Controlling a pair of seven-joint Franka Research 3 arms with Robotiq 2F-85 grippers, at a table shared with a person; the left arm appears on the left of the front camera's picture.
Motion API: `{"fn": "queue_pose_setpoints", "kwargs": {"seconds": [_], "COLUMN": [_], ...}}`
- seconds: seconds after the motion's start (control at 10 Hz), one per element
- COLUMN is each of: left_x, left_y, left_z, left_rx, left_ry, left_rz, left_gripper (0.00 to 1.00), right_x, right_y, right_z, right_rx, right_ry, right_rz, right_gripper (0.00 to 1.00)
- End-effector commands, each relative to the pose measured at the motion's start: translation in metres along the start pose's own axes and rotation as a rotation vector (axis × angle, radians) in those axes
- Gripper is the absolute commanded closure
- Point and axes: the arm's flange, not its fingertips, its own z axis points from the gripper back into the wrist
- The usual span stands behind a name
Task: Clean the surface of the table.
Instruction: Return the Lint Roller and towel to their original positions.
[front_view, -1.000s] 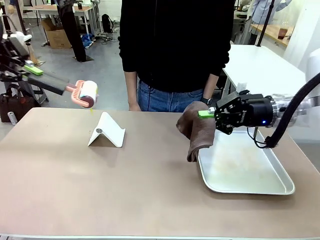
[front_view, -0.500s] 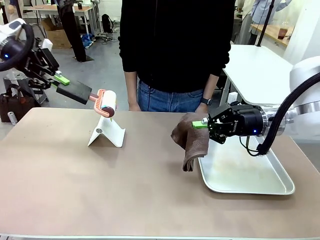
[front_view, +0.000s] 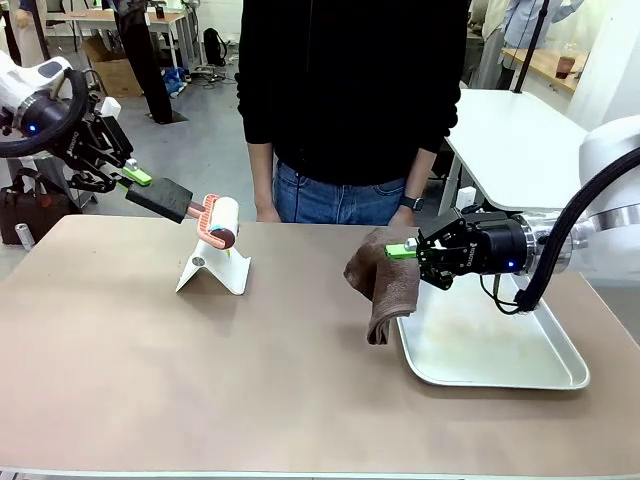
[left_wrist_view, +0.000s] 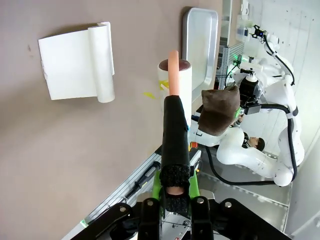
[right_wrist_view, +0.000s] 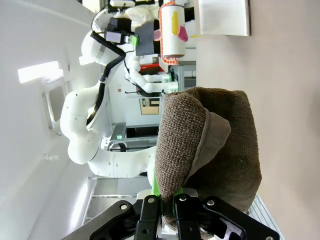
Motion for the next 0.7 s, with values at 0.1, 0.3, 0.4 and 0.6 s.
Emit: {"fn": "queue_pose_setpoints", "kwargs": {"seconds": [0.1,0.3,0.4,0.6], "left_x": [-0.005,-0.001,-0.003,0.002], "left_y": [-0.007,-0.003,-0.004,0.0], "left_z": [0.003,0.002,-0.002,-0.008], "left_rx": [0.0,0.002,0.03,0.05], "left_ry": [-0.002,-0.003,0.017,0.042], "left_rz": [-0.011,-0.005,-0.037,-0.036], "left_gripper": [0.78,0.78,0.78,0.78], "right_x": [0.0,0.014,0.031,0.054], "right_y": [0.003,-0.002,-0.006,-0.011], "right_z": [-0.003,-0.012,-0.026,-0.044], "right_rx": [0.001,-0.01,-0.029,-0.006], "right_ry": [0.001,-0.031,-0.042,-0.011], "right_rz": [0.008,-0.004,0.011,0.033], "right_gripper": [0.92,0.92,0.92,0.92]}}
